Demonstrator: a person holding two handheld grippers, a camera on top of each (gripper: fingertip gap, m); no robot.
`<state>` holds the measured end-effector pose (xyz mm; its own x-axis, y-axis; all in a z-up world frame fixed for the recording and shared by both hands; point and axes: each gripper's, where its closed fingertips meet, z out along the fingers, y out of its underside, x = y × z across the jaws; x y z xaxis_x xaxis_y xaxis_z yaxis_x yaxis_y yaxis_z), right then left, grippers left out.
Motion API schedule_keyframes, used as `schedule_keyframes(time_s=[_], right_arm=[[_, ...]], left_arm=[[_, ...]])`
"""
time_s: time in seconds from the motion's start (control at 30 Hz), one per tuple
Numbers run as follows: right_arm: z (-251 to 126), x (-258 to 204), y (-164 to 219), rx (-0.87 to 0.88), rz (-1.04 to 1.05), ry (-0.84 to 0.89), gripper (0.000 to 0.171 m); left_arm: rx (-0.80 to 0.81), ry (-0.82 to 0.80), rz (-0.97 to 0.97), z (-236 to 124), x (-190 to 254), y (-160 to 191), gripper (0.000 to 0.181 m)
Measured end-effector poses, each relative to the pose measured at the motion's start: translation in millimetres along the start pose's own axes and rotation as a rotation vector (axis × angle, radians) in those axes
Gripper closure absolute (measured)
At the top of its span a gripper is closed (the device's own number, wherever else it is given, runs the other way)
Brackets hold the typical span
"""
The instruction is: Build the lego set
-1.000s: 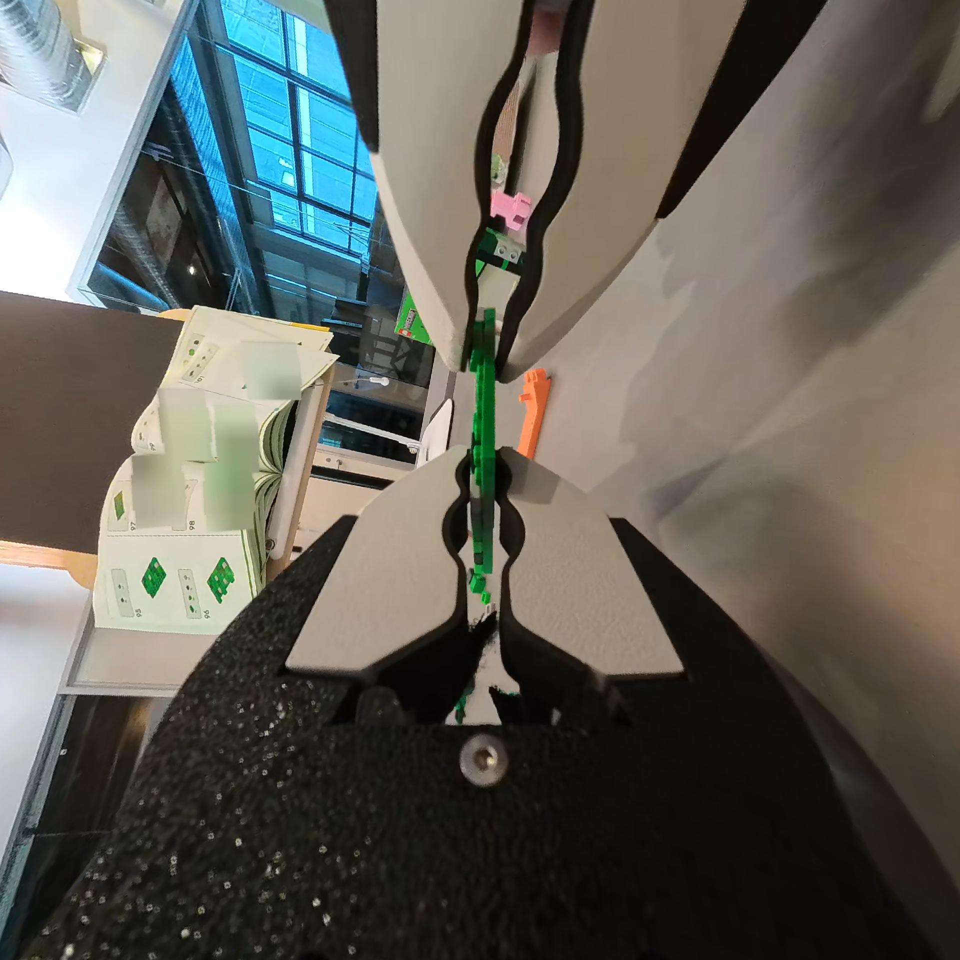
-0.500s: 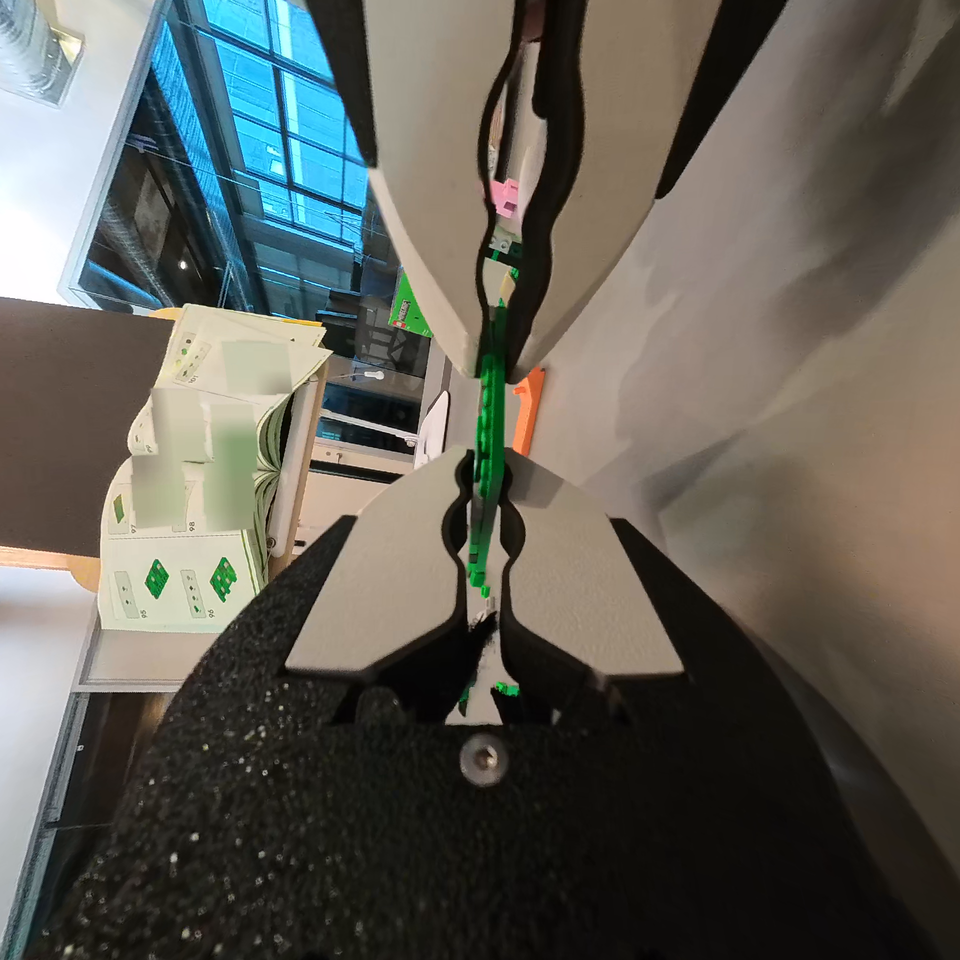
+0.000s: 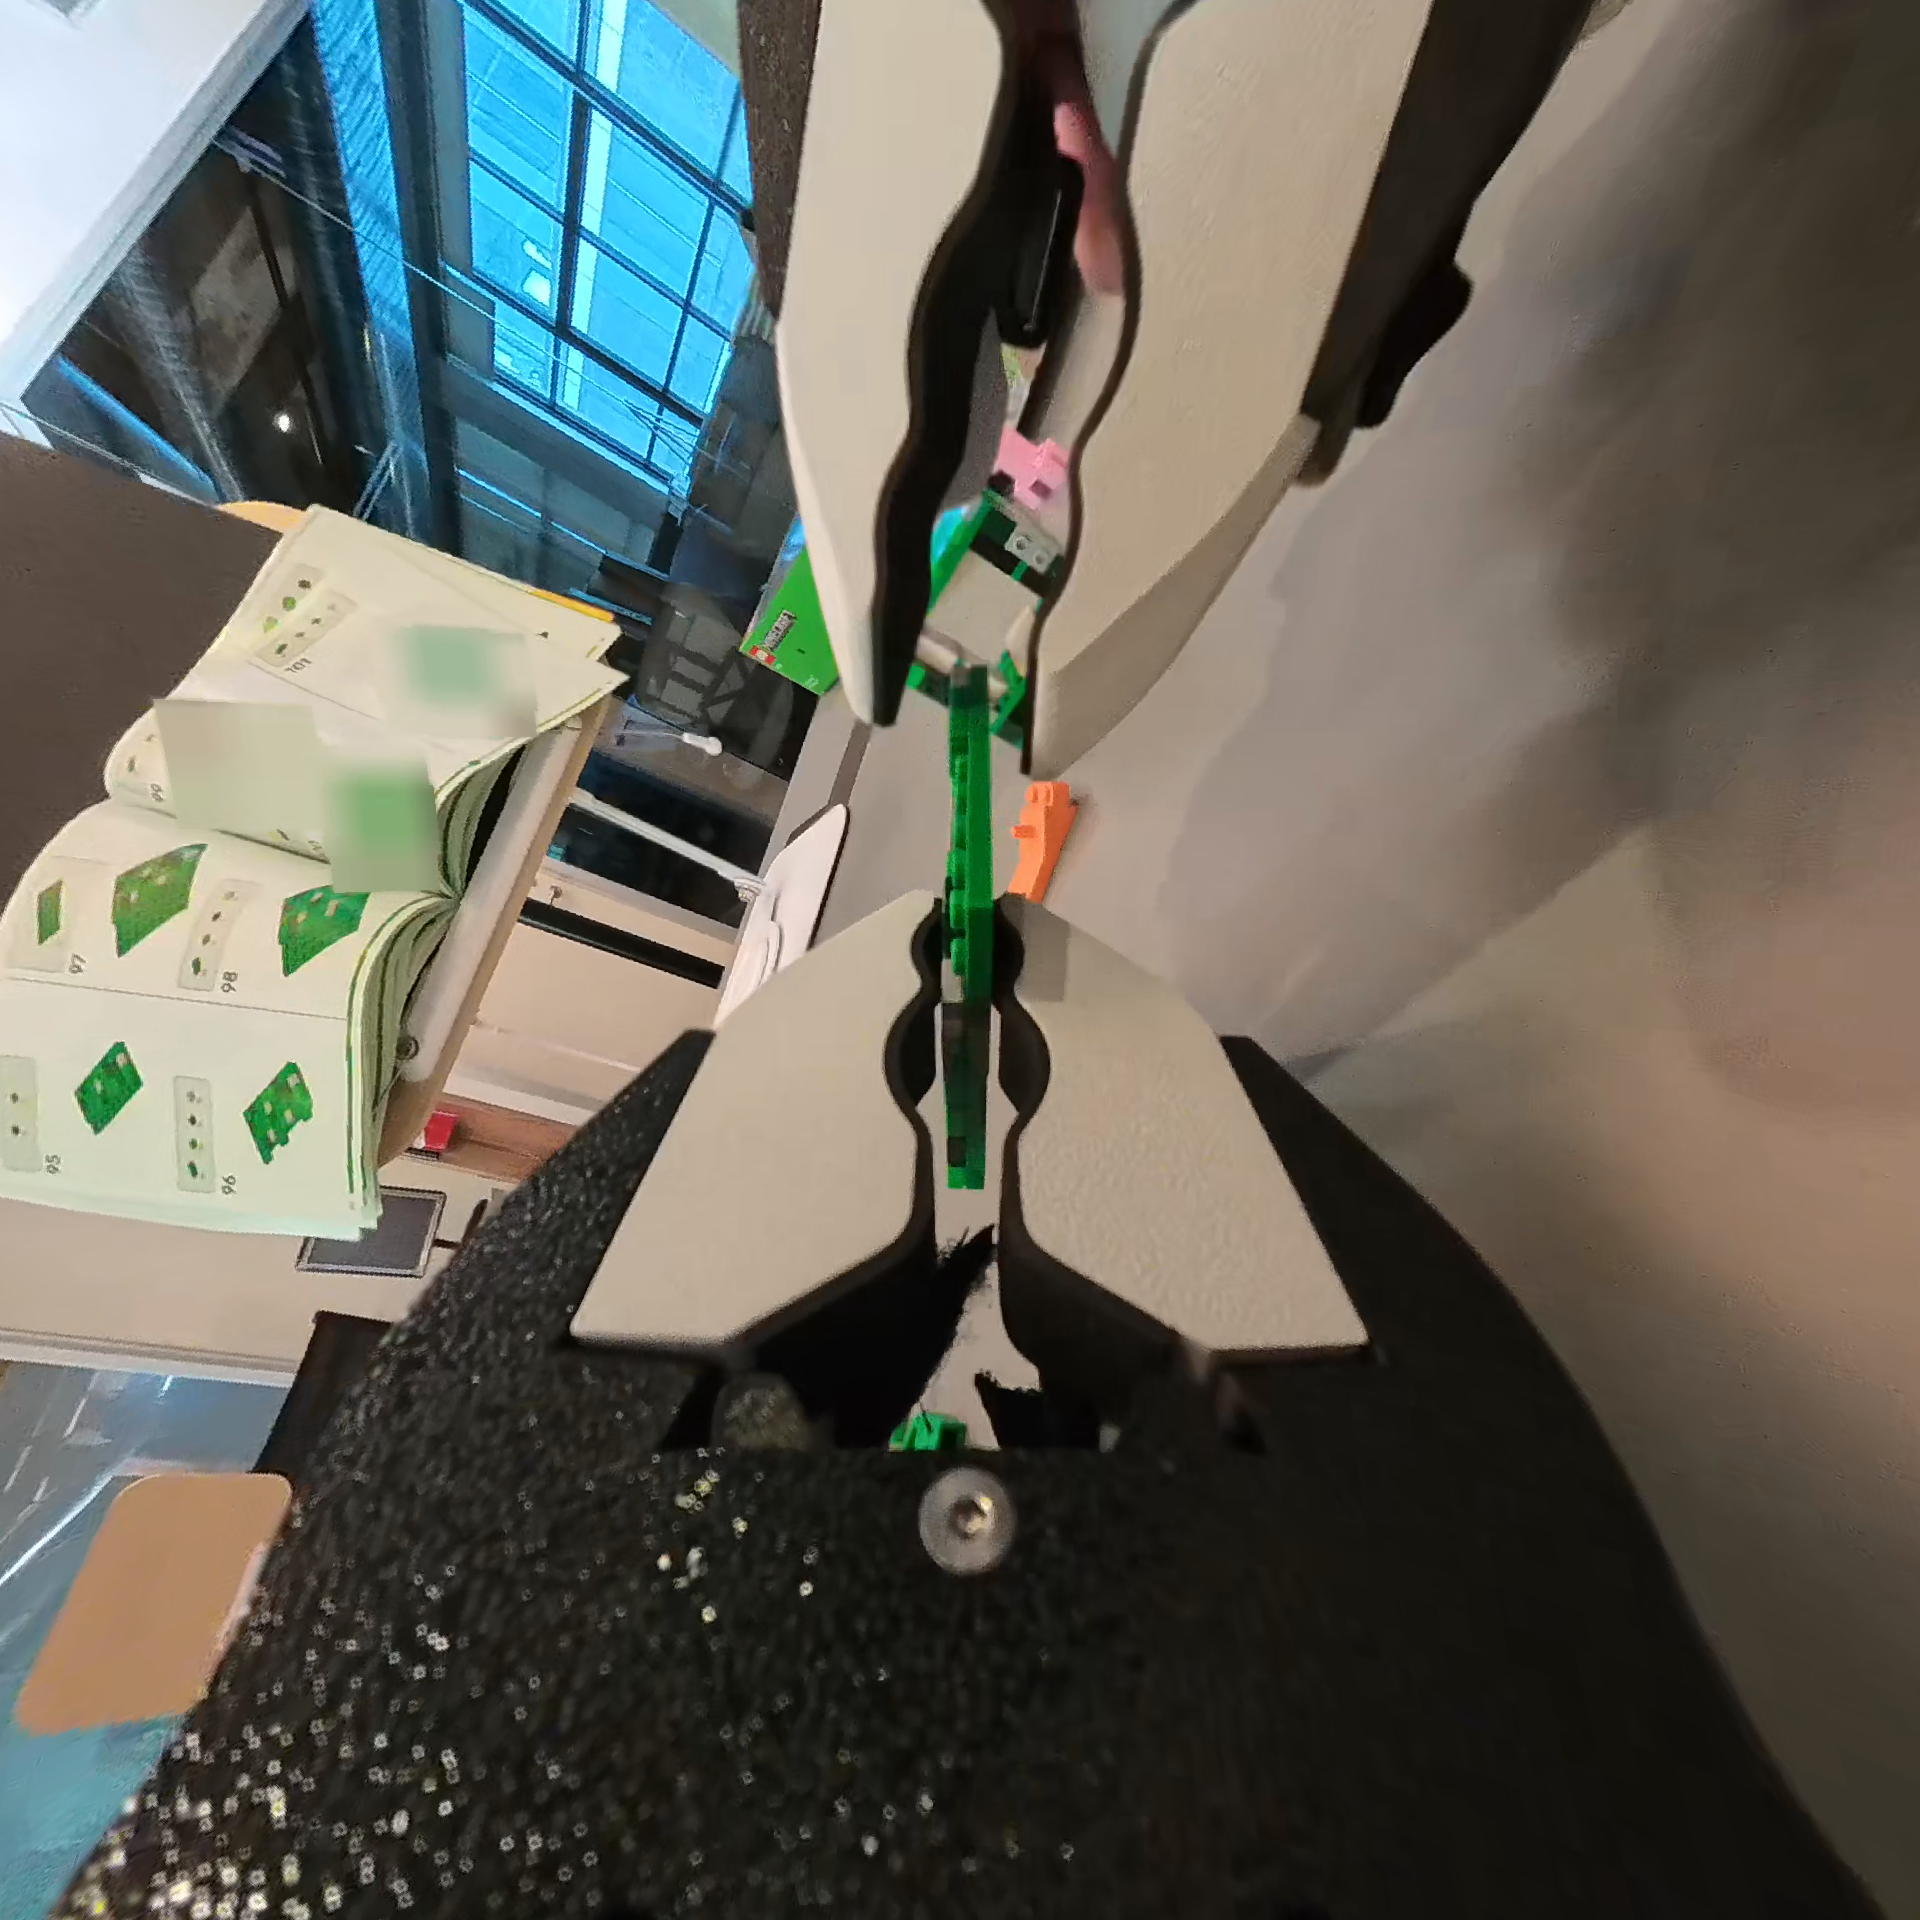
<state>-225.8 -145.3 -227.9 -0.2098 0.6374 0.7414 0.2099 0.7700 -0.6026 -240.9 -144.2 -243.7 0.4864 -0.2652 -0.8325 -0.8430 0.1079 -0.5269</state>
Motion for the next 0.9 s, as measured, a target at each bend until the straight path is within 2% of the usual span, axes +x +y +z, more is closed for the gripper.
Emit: schedule_keyframes(time_s=[0.1, 0.33, 0.43, 0.57, 0.73, 0.9], right_arm=[[-0.6, 2.2, 5.2, -0.016, -0.039, 0.016, 0.144], [3.2, -6.9, 8.0, -0.047, -0.299, 0.051, 0.162], [3.5, -9.1, 9.9, -0.061, -0.405, 0.051, 0.163], [1.5, -19.0, 17.9, -0.108, -0.517, -0.018, 0.165], [0.9, -14.5, 15.4, -0.068, -0.492, 0.044, 0.165], [-1.8, -9.6, 17.1, -0.036, -0.458, 0.053, 0.165]], left_arm=[[0.001, 0.026, -0.021, 0.4, 3.3, 2.0, 0.175], [0.007, 0.049, 0.013, -0.7, 10.1, 0.8, 0.175], [0.003, 0.052, 0.028, -1.2, 11.5, 1.9, 0.175], [-0.022, 0.069, 0.15, -0.2, 21.9, 4.0, 0.175], [-0.001, 0.02, 0.161, -2.0, 17.0, 1.8, 0.174], [-0.018, -0.076, 0.227, -4.4, 4.8, 5.9, 0.163]])
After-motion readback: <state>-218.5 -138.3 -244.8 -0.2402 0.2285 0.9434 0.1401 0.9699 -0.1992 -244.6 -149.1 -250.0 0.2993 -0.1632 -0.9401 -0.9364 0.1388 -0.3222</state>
